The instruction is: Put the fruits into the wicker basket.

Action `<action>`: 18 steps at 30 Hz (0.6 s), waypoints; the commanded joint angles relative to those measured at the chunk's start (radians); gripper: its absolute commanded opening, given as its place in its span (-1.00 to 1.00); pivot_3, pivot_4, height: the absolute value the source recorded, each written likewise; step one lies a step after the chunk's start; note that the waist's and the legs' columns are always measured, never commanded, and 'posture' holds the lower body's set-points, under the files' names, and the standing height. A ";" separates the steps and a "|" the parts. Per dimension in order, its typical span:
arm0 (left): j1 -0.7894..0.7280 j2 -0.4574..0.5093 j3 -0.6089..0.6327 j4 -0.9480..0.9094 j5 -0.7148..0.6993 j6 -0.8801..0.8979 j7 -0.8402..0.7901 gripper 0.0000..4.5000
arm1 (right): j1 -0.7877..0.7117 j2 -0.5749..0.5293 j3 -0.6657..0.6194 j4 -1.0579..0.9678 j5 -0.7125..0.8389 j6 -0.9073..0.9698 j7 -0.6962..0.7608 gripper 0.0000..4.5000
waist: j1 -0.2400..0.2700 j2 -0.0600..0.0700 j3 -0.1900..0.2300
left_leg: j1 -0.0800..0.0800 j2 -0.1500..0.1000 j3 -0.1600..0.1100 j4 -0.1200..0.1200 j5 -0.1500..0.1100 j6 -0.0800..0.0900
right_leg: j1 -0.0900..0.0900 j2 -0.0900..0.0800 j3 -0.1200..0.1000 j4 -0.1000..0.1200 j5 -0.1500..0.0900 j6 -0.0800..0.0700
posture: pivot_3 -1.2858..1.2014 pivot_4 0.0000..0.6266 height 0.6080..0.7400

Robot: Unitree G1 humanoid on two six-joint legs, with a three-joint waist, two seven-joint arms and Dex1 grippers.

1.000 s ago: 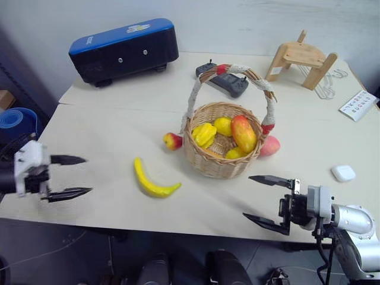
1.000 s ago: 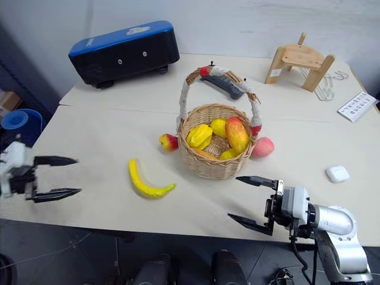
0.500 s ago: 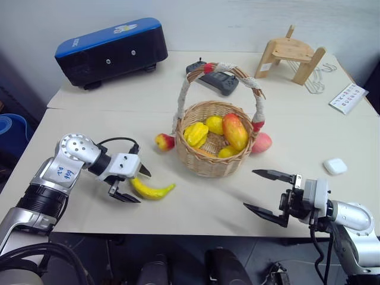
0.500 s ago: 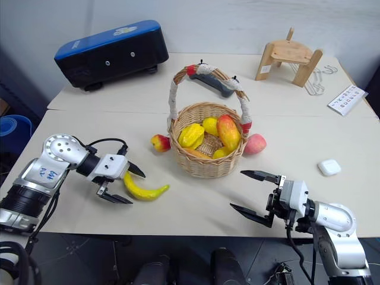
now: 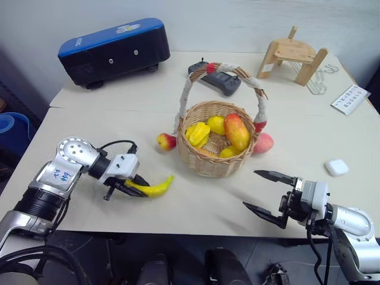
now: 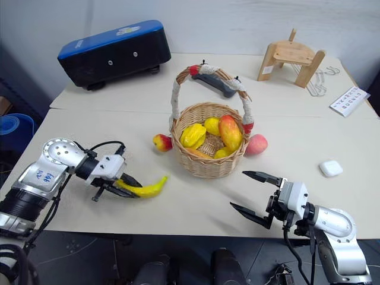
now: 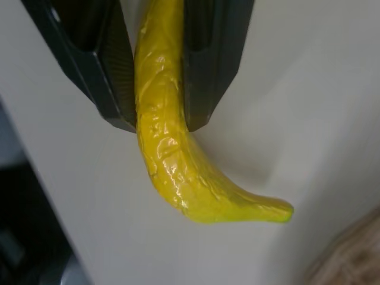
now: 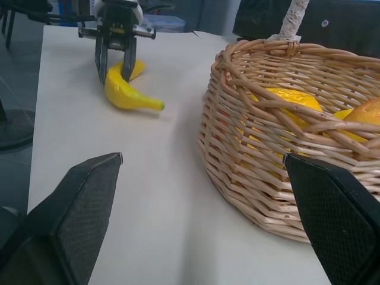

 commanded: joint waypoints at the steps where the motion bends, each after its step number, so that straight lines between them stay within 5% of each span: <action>1: -0.071 -0.010 0.129 -0.202 -0.217 0.220 0.009 -0.72 | 0.028 -0.010 -0.069 -0.045 0.030 0.007 -0.033 1.00 | 0.005 0.000 0.000 | 0.000 0.000 -0.001 0.000 0.000 0.000 | 0.000 0.000 0.000 0.000 0.000 0.000 | 0.03 -0.52 1.00; 9: -0.335 -0.324 0.083 -0.159 -0.139 0.490 0.392 -0.72 | 0.076 0.006 -0.146 -0.089 0.027 0.035 -0.140 1.00 | 0.026 0.000 0.000 | -0.001 -0.002 -0.002 0.006 0.000 0.001 | 0.003 0.002 0.002 -0.001 0.001 0.003 | 0.03 -0.52 1.00; 18: -0.495 -0.564 0.048 0.108 0.021 0.527 0.615 -0.72 | 0.098 0.028 -0.147 -0.122 0.023 0.027 -0.190 1.00 | 0.024 0.000 0.001 | -0.002 -0.001 -0.001 0.008 0.000 0.001 | 0.000 0.004 0.006 0.001 0.001 0.003 | 0.03 -0.52 1.00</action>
